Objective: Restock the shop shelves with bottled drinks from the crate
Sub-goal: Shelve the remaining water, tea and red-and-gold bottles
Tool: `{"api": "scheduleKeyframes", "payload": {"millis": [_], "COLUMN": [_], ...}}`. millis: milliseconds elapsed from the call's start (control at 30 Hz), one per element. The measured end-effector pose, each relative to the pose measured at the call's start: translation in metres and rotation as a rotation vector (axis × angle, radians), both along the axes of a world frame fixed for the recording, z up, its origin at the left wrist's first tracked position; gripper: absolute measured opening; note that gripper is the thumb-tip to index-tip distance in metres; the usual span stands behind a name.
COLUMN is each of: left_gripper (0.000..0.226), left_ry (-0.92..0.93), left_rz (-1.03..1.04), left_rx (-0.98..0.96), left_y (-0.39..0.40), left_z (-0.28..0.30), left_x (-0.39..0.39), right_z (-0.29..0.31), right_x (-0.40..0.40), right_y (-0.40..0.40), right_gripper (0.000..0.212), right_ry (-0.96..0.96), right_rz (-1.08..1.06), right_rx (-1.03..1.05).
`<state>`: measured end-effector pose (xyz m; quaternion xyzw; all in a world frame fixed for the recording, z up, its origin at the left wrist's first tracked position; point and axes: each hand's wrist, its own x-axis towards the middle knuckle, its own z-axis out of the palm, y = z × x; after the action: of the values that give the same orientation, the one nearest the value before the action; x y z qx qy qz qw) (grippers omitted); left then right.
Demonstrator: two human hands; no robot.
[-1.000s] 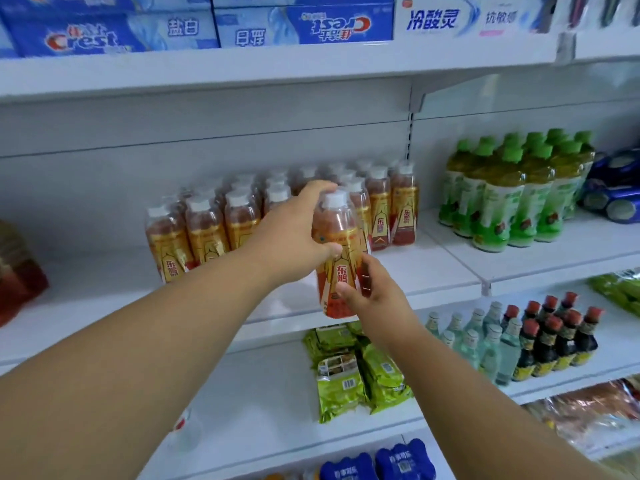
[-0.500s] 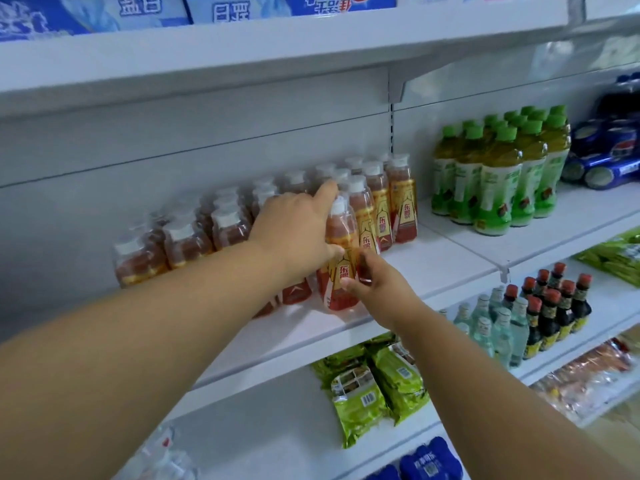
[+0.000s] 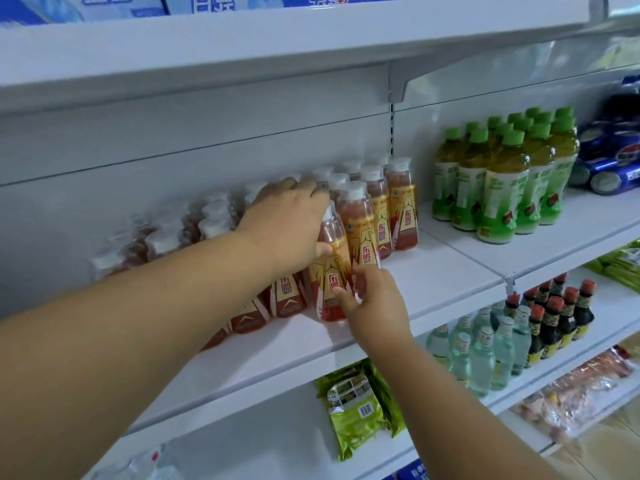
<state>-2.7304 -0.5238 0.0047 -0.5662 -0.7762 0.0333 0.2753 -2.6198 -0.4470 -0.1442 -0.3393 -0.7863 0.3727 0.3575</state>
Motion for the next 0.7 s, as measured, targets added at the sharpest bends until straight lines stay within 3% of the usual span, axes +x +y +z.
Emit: {"api": "scheduleKeyframes", "payload": {"millis": [33, 133, 233, 333, 433, 700], "left_gripper": [0.052, 0.019, 0.041, 0.061, 0.069, 0.087], "left_ry": [-0.043, -0.235, -0.351, -0.328, -0.316, -0.287], "left_rz": [-0.008, -0.017, 0.002, 0.022, 0.042, 0.105], "left_rx": [-0.005, -0.044, -0.062, -0.125, -0.157, -0.221], "left_y": [0.002, 0.002, -0.005, -0.011, -0.006, 0.009], "left_z": [0.006, 0.027, 0.036, 0.033, 0.034, 0.040], "left_x": [-0.001, -0.009, -0.015, -0.021, -0.029, -0.049], "right_z": [0.000, 0.000, 0.004, 0.001, -0.003, -0.001], "right_x": [0.001, 0.000, -0.004, -0.004, -0.002, -0.024], "right_y": [-0.004, -0.017, -0.022, -0.025, -0.033, -0.040], "right_gripper": [0.016, 0.018, 0.016, 0.009, 0.036, 0.058], "right_ry": [0.041, 0.071, 0.022, 0.015, -0.011, -0.074], "right_rz": [-0.029, 0.028, 0.079, 0.087, 0.099, 0.184], "right_rx": [-0.026, -0.098, -0.072, -0.041, 0.015, -0.017]}}
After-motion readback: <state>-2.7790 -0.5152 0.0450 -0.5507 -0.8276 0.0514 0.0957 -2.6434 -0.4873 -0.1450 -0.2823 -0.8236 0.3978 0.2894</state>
